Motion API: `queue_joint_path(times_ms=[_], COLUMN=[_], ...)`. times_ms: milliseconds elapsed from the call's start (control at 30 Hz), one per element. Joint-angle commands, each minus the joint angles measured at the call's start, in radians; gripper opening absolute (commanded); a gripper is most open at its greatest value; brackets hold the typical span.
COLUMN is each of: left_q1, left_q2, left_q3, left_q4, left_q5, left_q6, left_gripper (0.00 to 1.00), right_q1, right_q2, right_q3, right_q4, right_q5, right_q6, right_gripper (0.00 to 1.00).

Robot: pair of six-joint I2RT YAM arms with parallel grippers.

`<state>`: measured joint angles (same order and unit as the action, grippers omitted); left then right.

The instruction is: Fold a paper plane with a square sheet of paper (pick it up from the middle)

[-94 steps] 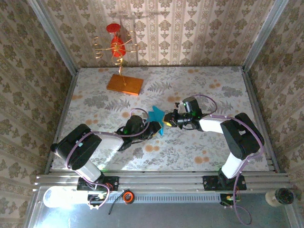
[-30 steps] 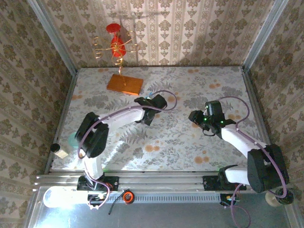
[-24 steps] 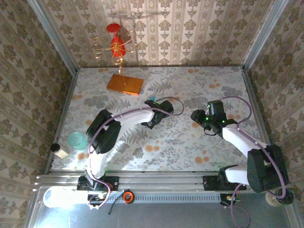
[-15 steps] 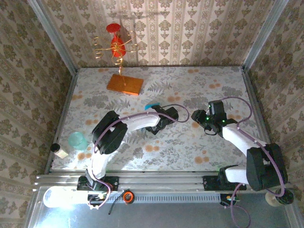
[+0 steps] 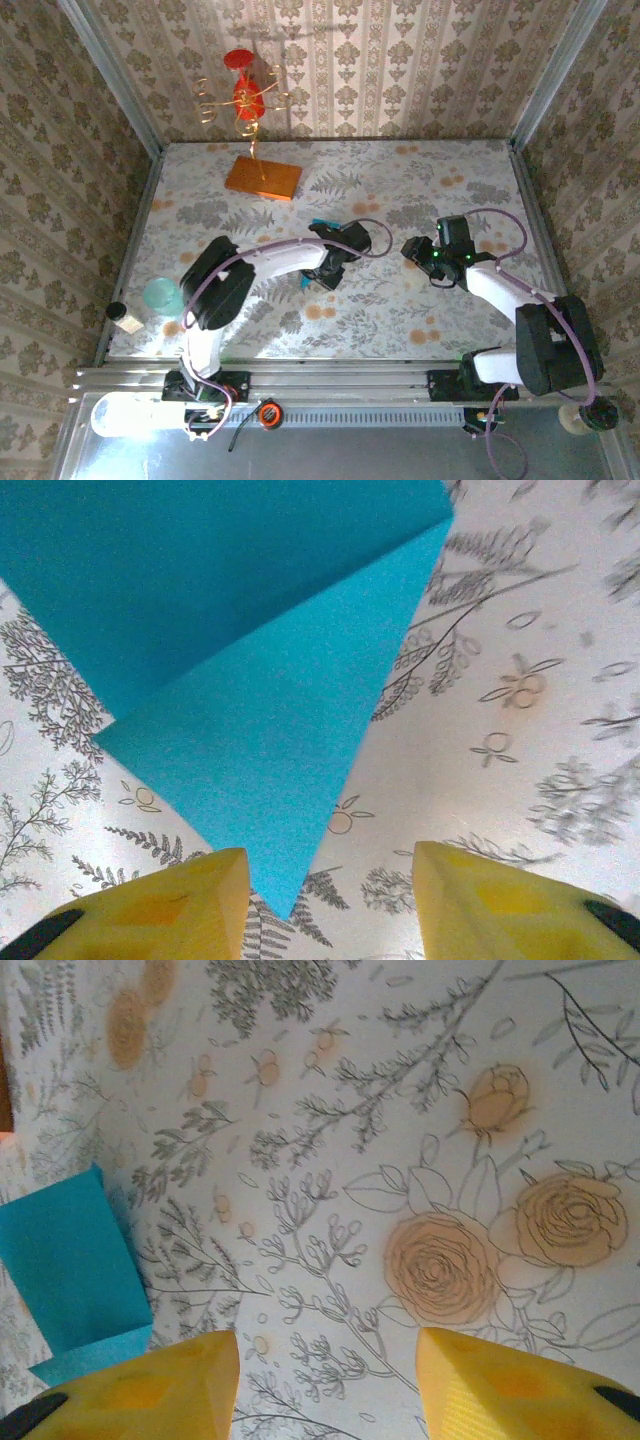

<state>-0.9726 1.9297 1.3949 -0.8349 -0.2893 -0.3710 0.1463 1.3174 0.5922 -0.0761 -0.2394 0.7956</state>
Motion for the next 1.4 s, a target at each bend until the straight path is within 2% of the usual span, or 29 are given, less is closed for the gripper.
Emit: queue_joint_path(times_ms=[0,267,467,667,933,1167,1367], left_q1=[0.030,0.107,0.160,0.204,0.244,0.276,0.243], left_q2=[-0.091,-0.160,-0.113,-0.059,-0.017,-0.020,-0.011], left_q3=[-0.028,-0.150,-0.152,-0.145,-0.163,-0.249,-0.252], left_q4=[0.082,0.305,0.359,0.375,0.409,0.510,0.554], left_q5=[0.108,0.272,0.286,0.284,0.292,0.423,0.547], left_q6=[-0.049,-0.202,-0.275,-0.293,-0.301,-0.336,-0.291], left_gripper=[0.48,0.48,0.48,0.48,0.48,0.48,0.48], right_q1=[-0.005,-0.005,-0.005,-0.005,-0.002,0.005,0.020], right_q2=[-0.040,-0.087,-0.052,-0.002,0.044,0.055,0.067], right_q3=[-0.017,-0.015,-0.007,0.025,0.026,0.027,0.034], right_q4=[0.036,0.003,0.012,-0.001,0.018,0.024,0.036], right_q5=[0.003,0.037,0.006,-0.088,-0.111,-0.120,-0.150], right_q6=[0.007,-0.018,-0.008,-0.026,-0.026,-0.021,-0.012], right_gripper=[0.53,0.57,0.56,0.57,0.59,0.59,0.59])
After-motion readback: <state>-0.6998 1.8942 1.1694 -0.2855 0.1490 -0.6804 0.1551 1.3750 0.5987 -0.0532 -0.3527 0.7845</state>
